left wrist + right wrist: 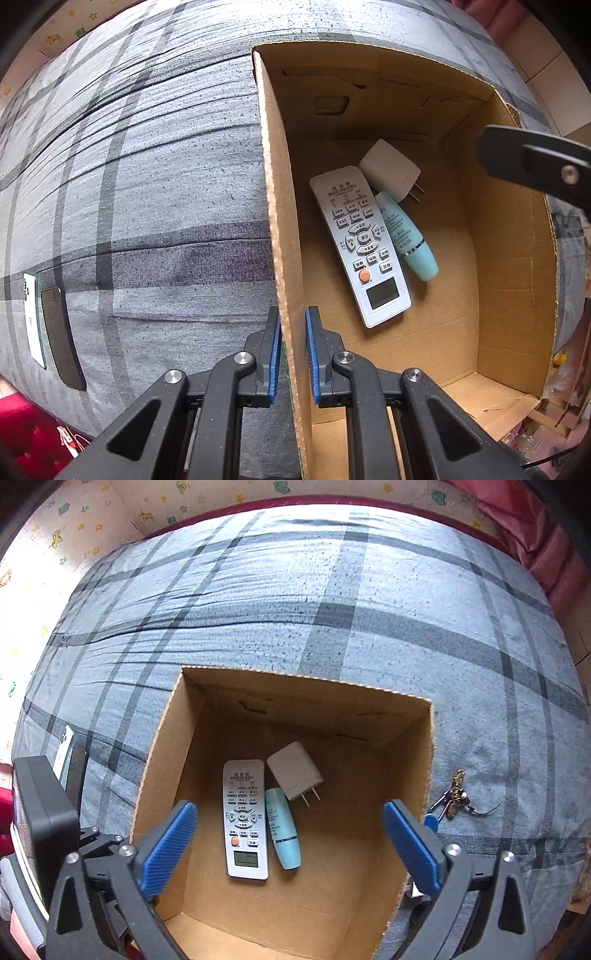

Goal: Organize rigid objects
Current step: 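Lift the right gripper out and move it toward the black ball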

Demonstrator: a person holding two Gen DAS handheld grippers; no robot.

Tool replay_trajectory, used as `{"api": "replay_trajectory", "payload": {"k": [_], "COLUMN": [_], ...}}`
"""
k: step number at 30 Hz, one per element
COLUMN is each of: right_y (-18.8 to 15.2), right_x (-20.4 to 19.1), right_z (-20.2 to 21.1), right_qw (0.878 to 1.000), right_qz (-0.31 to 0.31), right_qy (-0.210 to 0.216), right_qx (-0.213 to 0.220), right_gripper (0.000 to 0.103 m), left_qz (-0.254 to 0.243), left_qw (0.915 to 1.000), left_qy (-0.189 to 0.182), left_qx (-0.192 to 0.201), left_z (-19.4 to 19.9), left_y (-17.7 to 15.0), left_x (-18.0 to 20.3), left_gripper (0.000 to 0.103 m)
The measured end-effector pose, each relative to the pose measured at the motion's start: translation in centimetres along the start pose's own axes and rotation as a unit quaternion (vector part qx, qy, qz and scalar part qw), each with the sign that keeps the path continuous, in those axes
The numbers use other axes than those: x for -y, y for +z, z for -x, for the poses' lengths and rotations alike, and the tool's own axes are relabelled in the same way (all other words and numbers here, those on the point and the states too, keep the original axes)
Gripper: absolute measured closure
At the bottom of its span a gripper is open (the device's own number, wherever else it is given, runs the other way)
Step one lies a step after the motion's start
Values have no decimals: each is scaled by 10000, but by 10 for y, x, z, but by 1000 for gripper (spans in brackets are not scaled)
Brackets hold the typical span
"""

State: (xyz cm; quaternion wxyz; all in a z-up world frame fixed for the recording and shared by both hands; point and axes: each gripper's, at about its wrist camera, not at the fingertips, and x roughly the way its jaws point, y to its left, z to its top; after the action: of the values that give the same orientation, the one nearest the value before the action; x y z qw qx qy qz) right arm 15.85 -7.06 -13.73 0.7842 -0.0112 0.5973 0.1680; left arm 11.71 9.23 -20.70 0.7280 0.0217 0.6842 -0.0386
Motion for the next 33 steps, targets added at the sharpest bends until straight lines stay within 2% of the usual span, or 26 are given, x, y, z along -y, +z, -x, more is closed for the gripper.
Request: {"api": "replay_trajectory", "payload": {"k": [9,16,26,33], "right_y": [-3,-16,-47,-78], "right_x": [22,60,116,139], "right_z": [30,51,52,29], "right_qw": [9995,9981,9929,9893], "right_qz": [-84,-433,-951,-1102], "right_qy": [-90,-283,-709,-930], "right_qx": [275,330,114,-211], "right_gripper": [0,0,0,0], "left_qz": [17,23,25,51], "left_qw": [10000,10000,10000,10000], "left_qy": [22,50,56,68], "left_qx": [-9,-20,-43,-37], "left_z": [1,1,-1,-1], "left_y": [1,2,3,3], "left_x": [1,1,3,2], "left_gripper": [90,90,90,90]}}
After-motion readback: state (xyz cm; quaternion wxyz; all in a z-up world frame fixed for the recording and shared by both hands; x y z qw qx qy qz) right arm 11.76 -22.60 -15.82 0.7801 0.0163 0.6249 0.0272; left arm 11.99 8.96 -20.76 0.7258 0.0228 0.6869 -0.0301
